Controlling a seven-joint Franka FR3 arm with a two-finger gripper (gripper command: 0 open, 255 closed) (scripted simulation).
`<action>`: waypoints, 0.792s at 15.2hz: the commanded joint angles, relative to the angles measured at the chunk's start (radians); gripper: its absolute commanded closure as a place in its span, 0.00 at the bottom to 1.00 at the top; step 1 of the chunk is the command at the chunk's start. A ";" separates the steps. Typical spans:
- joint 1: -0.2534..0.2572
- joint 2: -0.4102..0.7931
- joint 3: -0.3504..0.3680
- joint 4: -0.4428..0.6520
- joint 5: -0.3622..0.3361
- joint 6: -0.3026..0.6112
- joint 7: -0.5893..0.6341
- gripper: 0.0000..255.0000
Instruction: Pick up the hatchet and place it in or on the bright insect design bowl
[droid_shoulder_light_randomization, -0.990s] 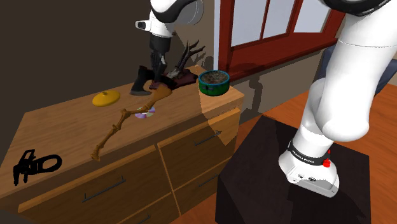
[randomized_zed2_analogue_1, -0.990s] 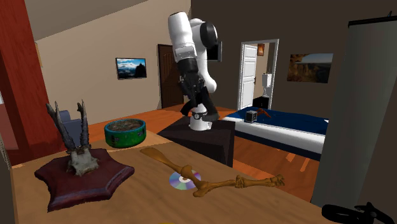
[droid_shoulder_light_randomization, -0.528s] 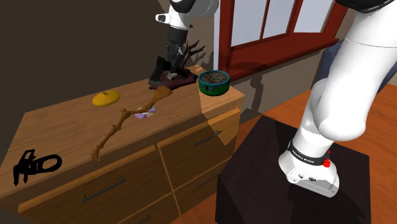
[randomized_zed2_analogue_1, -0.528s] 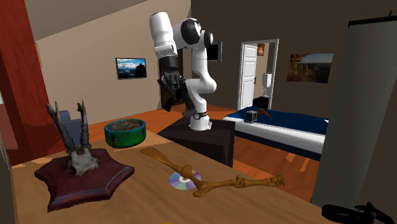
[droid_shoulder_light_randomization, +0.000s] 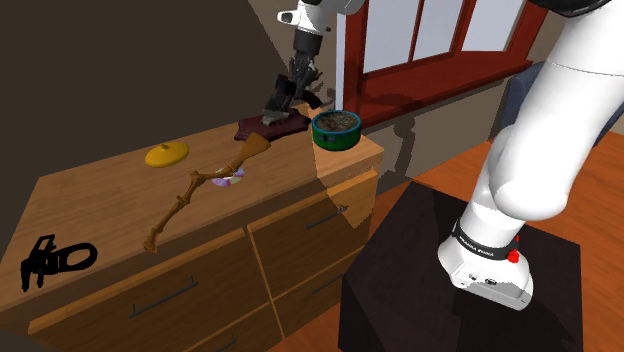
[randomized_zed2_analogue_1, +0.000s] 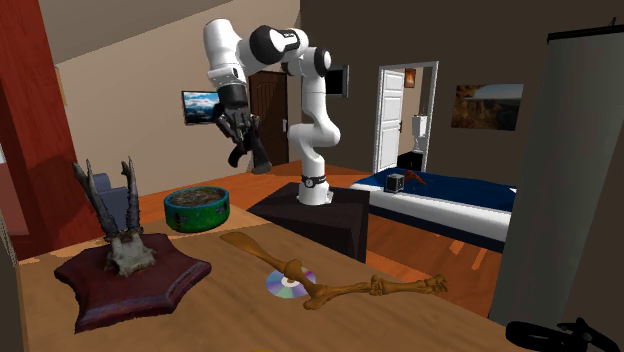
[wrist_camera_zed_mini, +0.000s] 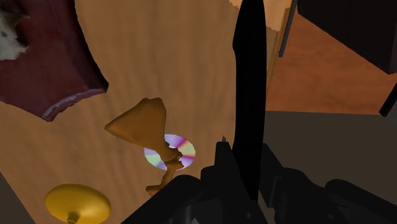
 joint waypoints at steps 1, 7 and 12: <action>-0.022 -0.004 -0.024 0.000 0.001 -0.018 -0.044 1.00; -0.094 0.030 -0.100 0.067 0.014 -0.096 -0.179 1.00; -0.158 0.089 -0.163 0.158 0.035 -0.171 -0.293 1.00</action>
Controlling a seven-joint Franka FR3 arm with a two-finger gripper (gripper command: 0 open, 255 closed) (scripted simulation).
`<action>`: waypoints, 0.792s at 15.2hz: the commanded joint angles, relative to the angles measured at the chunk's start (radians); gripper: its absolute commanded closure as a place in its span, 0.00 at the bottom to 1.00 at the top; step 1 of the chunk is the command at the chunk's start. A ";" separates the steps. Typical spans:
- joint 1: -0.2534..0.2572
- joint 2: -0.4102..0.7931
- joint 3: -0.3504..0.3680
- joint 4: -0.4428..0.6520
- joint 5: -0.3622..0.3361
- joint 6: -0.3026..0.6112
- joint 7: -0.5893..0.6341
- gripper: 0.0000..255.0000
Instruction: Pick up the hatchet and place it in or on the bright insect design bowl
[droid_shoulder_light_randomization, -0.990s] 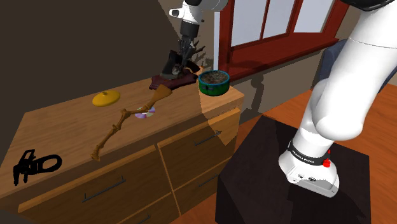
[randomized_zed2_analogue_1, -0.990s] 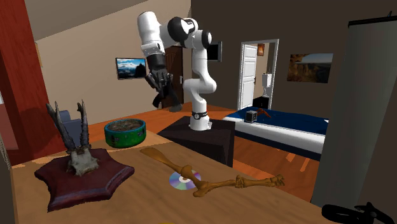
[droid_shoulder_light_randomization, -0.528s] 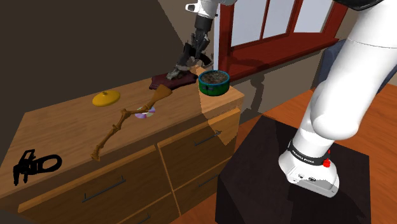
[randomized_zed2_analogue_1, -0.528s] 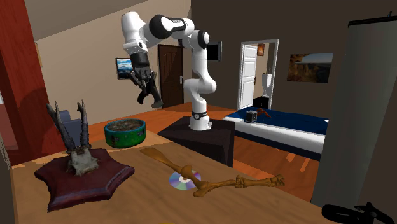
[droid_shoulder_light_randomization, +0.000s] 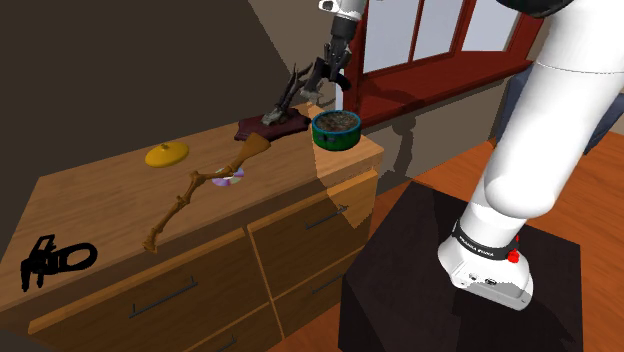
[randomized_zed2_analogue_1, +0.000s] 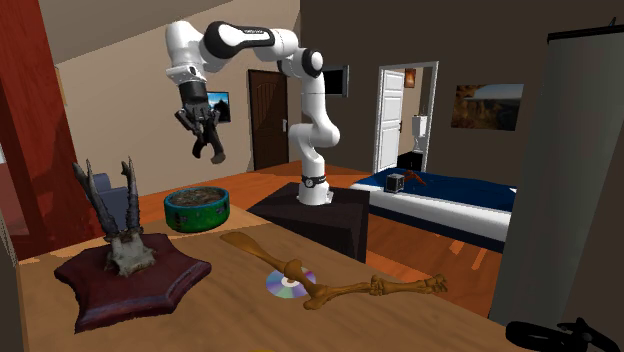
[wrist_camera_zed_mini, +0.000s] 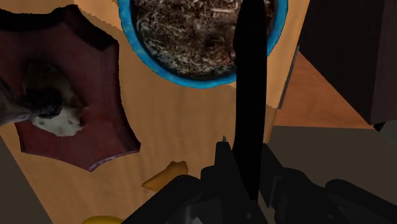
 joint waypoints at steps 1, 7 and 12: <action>-0.028 0.039 -0.025 0.055 0.015 -0.035 -0.048 1.00; -0.081 0.102 -0.060 0.104 0.043 -0.058 -0.138 1.00; -0.078 0.107 -0.058 0.044 0.050 0.004 -0.158 1.00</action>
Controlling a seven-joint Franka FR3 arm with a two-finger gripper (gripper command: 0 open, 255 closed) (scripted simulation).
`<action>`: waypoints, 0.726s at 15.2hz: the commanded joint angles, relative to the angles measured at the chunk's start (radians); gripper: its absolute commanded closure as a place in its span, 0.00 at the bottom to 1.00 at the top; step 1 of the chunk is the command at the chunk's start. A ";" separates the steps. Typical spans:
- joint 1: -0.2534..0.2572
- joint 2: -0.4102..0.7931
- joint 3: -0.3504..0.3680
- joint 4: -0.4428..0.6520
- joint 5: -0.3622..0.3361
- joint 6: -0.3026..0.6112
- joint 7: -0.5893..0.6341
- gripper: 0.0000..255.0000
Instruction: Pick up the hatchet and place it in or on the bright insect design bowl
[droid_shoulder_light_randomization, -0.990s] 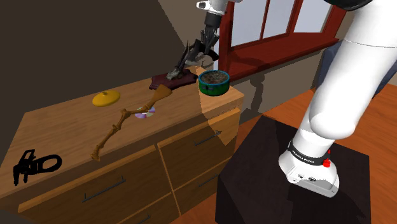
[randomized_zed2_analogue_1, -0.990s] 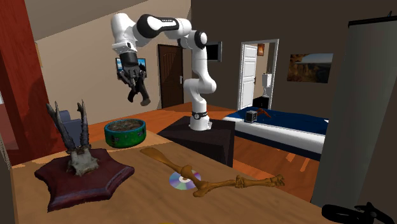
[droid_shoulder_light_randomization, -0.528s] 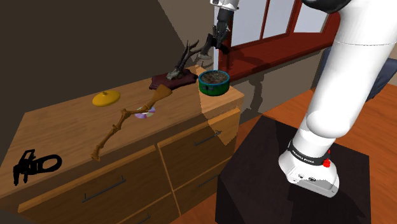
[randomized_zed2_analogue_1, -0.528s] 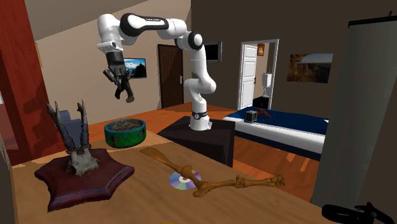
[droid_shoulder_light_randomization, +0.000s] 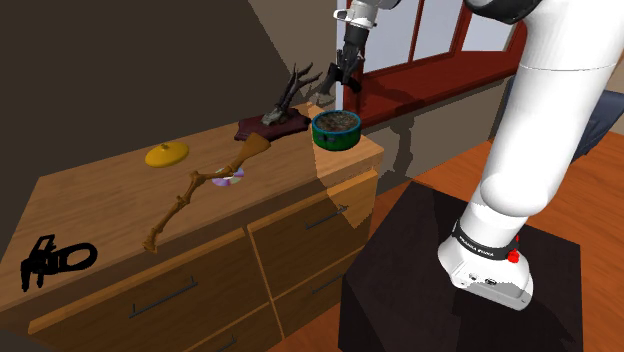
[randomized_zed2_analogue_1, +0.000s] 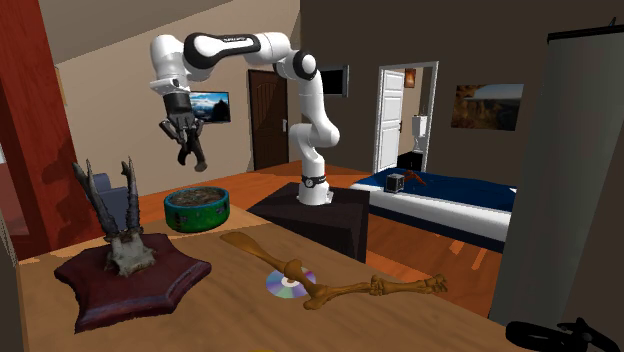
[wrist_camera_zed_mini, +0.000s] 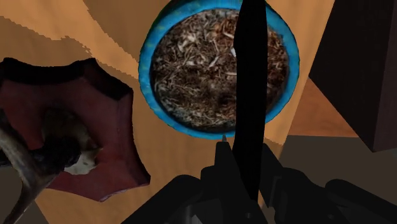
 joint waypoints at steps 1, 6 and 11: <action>0.000 0.004 0.000 -0.019 0.004 0.022 -0.009 1.00; 0.001 0.015 0.003 -0.071 0.016 0.080 -0.031 1.00; 0.001 0.032 0.006 -0.117 0.032 0.137 -0.055 1.00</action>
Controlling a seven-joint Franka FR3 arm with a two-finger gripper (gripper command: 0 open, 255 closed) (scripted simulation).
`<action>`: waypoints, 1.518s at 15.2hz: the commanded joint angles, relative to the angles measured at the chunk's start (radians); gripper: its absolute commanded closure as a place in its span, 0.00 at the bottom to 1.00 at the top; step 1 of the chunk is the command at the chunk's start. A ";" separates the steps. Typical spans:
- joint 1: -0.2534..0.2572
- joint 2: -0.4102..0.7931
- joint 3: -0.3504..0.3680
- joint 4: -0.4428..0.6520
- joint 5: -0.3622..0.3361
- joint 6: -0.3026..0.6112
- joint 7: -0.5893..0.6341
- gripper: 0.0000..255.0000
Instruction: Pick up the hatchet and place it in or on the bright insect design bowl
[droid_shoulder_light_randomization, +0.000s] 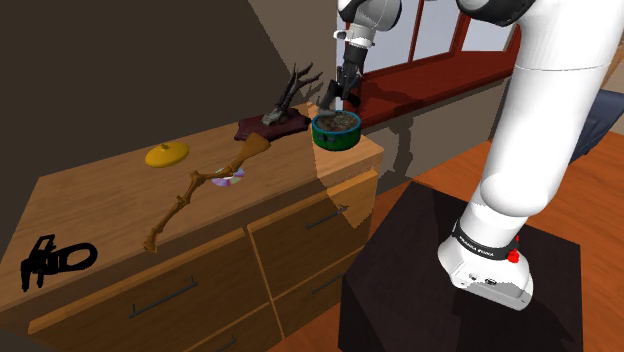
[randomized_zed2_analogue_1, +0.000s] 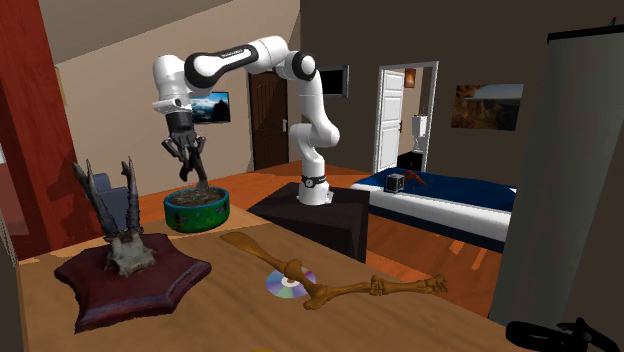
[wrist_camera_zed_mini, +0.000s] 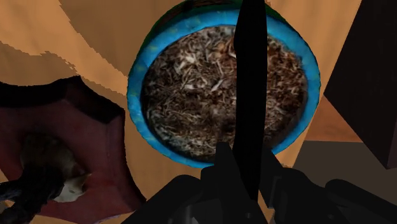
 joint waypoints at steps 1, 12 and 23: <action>0.001 0.006 0.002 -0.019 0.007 0.024 -0.009 1.00; 0.001 0.010 0.003 -0.026 0.010 0.033 -0.013 0.00; -0.016 -0.016 -0.014 0.063 -0.018 -0.080 0.005 0.00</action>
